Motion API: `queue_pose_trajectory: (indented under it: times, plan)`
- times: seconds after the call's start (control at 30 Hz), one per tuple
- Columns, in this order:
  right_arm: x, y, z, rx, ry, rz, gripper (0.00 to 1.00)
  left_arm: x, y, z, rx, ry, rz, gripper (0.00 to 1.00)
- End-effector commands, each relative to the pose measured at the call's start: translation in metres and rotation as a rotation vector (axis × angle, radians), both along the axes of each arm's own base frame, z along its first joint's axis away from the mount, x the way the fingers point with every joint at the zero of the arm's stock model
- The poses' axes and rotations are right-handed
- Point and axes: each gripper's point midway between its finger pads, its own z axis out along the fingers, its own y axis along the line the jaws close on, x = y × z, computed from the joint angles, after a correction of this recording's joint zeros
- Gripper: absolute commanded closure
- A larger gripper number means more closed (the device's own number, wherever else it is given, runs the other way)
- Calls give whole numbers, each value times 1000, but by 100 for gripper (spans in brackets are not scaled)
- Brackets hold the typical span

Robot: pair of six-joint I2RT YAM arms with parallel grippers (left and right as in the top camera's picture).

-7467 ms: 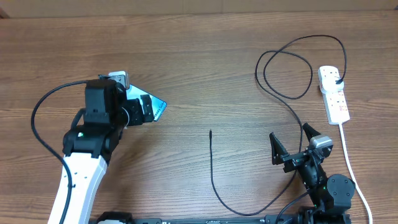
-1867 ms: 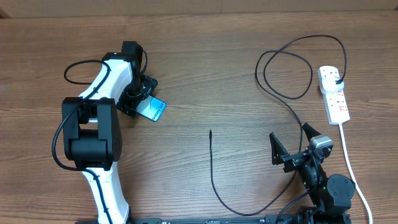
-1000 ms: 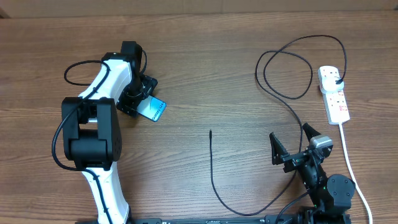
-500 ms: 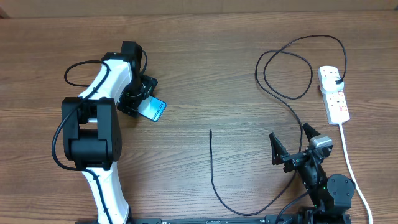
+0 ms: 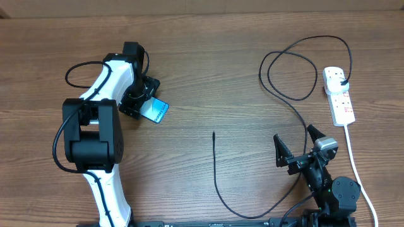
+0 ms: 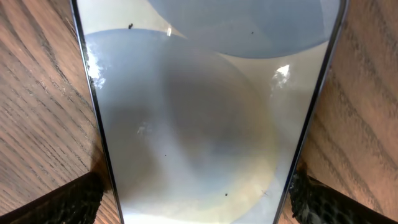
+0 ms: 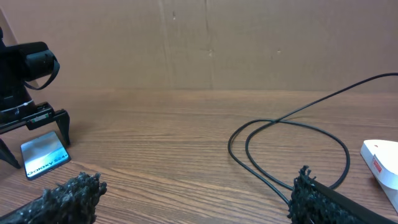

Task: Plug charger to phone and switch on socket
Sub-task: 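Lower the left gripper onto the phone and close on its sides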

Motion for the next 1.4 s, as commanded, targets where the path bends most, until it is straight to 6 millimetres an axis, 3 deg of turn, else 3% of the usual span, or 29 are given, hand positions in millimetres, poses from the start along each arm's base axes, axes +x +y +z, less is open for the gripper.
queue_pose_trajectory:
  times: [0.0, 0.37, 0.7, 1.37]
  plan:
    - [0, 0, 3, -2, -13, -1, 0, -13, -2, -16, -19, 53, 18, 0]
    - [0, 0, 3, -2, -13, -1, 0, -13, -2, -16, -20, 53, 18, 1]
    - [0, 0, 3, -2, -13, -1, 0, -13, -2, -16, -20, 52, 18, 13]
    - [0, 0, 3, -2, -13, -1, 0, -12, -2, -16, -20, 49, 18, 17]
